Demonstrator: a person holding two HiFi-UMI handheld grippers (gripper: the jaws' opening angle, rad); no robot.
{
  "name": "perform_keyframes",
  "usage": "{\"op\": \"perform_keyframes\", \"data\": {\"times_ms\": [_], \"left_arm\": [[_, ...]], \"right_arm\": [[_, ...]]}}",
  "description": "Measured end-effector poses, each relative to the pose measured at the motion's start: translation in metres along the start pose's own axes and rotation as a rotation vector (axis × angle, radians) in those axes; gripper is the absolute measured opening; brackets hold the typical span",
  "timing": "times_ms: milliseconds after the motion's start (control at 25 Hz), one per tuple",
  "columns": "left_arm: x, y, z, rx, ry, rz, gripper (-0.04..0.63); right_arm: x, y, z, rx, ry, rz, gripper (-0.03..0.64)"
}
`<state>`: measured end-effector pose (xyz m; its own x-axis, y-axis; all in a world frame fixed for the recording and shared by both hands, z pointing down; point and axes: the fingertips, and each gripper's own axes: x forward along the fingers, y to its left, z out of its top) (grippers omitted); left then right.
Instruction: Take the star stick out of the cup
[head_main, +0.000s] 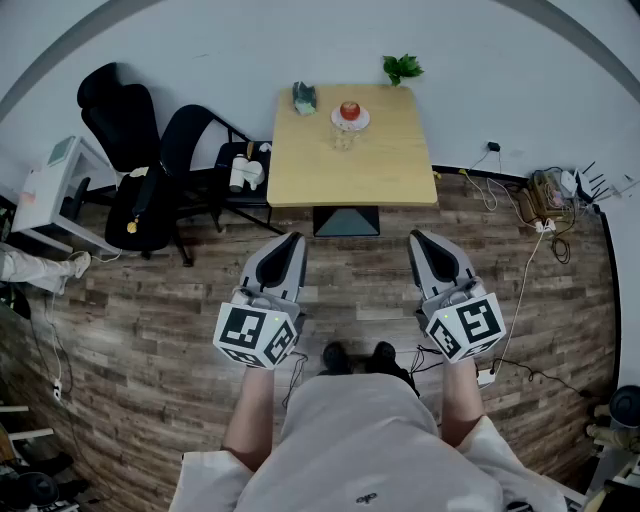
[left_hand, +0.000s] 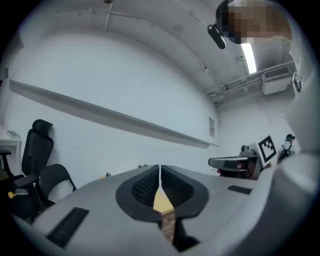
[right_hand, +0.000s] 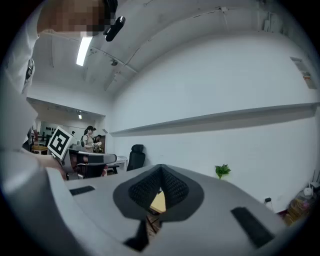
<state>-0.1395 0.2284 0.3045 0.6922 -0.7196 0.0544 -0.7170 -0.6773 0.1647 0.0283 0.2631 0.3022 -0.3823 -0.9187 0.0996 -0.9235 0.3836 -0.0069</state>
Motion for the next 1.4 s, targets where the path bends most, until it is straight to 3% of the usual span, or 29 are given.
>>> {"op": "perform_keyframes", "data": {"times_ms": [480, 960, 1400], "left_arm": [[0.011, 0.003, 0.000, -0.012, 0.017, 0.016, 0.017], [0.006, 0.015, -0.016, -0.022, 0.036, 0.026, 0.018], [0.033, 0.029, -0.018, 0.018, 0.050, 0.063, 0.036]], "right_arm": [[-0.005, -0.012, 0.000, 0.015, -0.011, -0.035, -0.002], [0.001, -0.016, -0.017, 0.010, 0.040, -0.087, -0.002], [0.038, -0.039, -0.023, 0.019, 0.042, -0.046, 0.045]]}}
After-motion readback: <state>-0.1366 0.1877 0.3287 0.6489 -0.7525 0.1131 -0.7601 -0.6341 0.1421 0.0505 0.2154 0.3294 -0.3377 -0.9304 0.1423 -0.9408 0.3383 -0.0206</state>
